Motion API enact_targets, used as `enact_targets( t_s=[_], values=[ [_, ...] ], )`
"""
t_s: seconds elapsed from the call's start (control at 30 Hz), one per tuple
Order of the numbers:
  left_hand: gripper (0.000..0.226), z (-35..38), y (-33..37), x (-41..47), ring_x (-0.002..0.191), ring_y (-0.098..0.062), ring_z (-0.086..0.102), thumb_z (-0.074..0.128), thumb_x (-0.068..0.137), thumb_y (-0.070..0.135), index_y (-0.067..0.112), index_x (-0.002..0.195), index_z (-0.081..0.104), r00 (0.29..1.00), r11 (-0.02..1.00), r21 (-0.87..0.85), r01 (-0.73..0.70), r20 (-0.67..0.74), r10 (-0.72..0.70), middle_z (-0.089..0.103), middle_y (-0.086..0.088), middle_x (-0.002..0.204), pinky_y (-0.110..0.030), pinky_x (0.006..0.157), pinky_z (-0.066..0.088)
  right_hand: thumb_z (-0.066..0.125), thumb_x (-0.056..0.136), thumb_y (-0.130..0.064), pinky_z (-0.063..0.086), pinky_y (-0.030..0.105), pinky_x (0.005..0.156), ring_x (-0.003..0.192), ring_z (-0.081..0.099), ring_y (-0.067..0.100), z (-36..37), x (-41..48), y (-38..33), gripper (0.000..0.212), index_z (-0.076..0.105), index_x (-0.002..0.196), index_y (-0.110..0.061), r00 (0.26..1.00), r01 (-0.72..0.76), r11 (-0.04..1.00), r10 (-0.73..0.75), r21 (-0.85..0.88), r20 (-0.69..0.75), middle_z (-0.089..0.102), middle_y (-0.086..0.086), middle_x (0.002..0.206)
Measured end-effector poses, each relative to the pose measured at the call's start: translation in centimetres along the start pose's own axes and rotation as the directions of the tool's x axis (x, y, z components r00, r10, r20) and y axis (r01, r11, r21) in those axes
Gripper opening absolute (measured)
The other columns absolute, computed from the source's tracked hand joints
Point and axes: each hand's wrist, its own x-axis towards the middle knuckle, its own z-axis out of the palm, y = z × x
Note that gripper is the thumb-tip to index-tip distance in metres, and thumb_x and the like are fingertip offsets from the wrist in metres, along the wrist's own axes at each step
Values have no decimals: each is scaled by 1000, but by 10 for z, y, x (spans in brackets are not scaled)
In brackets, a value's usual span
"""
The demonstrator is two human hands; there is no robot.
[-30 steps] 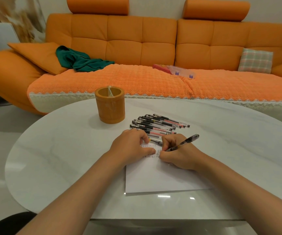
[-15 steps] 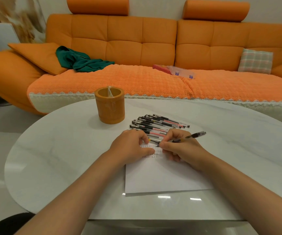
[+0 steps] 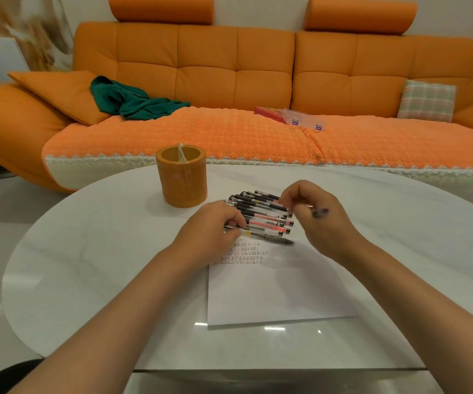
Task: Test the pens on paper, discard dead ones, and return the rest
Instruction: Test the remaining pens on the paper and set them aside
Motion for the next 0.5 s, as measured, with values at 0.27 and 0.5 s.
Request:
enact_targets(
  t_s=[0.27, 0.5],
  values=[
    [26, 9, -8, 5, 113, -10, 45, 61, 97, 32, 37, 122, 66, 997, 976, 207, -59, -35, 68, 57, 11, 122, -25, 86, 45, 56, 87, -65, 42, 31, 61, 76, 56, 14, 8, 5, 1, 35, 51, 104, -35, 982, 10, 797, 107, -604, 158, 60, -11, 82],
    [19, 9, -11, 10, 103, -9, 50, 68, 92, 34, 30, 110, 72, 994, 990, 144, -14, -103, 29, 58, 10, 106, -23, 79, 41, 44, 89, -69, 32, 33, 55, 57, 45, 16, 13, 13, 5, 55, 46, 69, -18, 989, -52, 771, 128, -635, 74, 48, -1, 57]
  ],
)
